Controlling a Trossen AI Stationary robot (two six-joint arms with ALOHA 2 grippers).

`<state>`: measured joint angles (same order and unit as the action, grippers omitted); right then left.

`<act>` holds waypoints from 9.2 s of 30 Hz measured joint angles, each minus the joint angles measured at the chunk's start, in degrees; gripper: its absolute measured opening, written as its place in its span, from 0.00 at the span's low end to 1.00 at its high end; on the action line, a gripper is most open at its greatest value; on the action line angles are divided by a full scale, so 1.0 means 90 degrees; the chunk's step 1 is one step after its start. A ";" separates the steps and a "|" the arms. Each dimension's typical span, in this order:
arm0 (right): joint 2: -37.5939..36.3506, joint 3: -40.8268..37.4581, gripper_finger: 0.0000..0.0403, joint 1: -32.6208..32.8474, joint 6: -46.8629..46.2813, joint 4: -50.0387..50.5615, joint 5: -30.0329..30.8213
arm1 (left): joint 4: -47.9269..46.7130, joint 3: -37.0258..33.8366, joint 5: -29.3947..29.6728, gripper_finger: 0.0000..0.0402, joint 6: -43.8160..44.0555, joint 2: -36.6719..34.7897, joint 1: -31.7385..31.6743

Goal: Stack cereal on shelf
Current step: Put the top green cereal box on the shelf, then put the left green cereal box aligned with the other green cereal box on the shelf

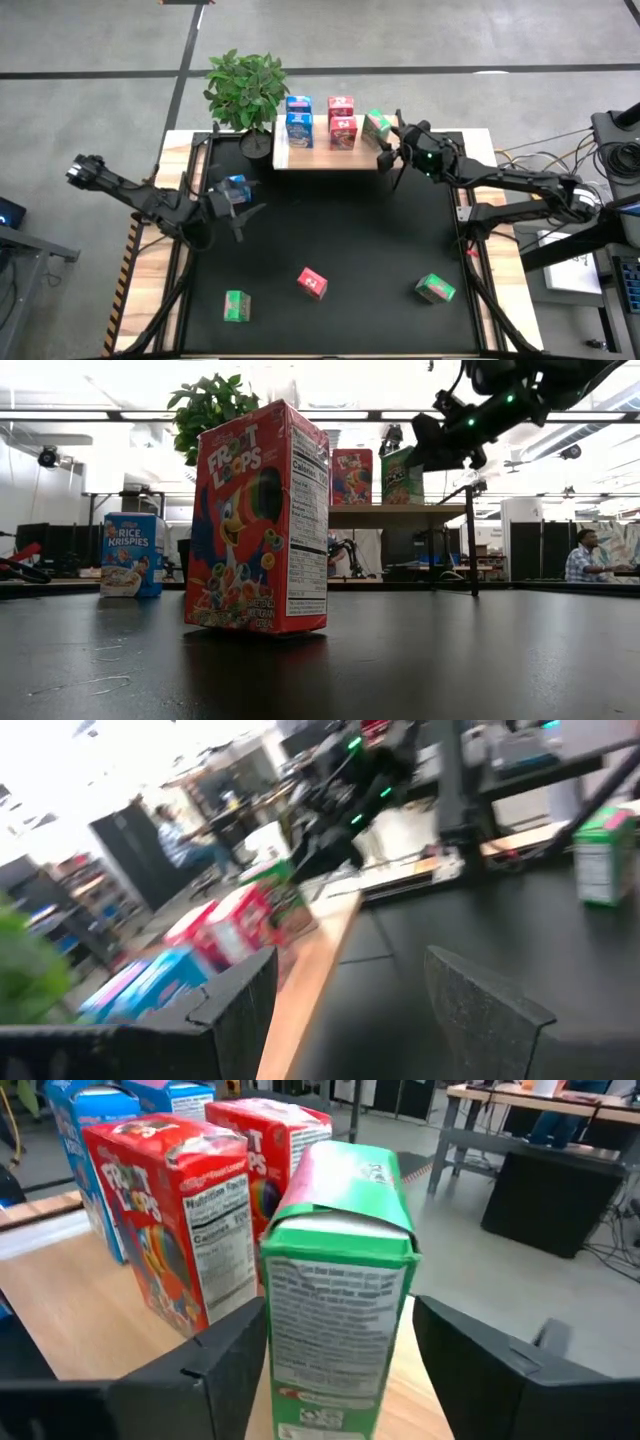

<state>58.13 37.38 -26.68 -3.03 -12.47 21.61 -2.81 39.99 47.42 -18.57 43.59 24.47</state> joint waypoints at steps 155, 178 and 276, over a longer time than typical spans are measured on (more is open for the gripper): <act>0.1923 0.4394 0.02 -0.0680 0.0945 0.3668 -0.0107 | 0.1110 -0.0661 -0.0630 0.58 0.0786 -0.0432 -0.0242; 0.0061 0.2730 0.02 0.4695 -0.0180 0.3553 0.1103 | -0.1381 0.1223 -0.1186 0.58 0.5680 0.2057 0.1960; -0.3053 0.0826 0.02 0.5518 0.0401 0.4670 0.0930 | -0.7937 0.9294 -0.0252 0.39 0.3200 0.7162 0.0507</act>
<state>30.65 44.81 22.98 0.58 29.55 29.98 -74.24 123.64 45.15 10.23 108.05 29.04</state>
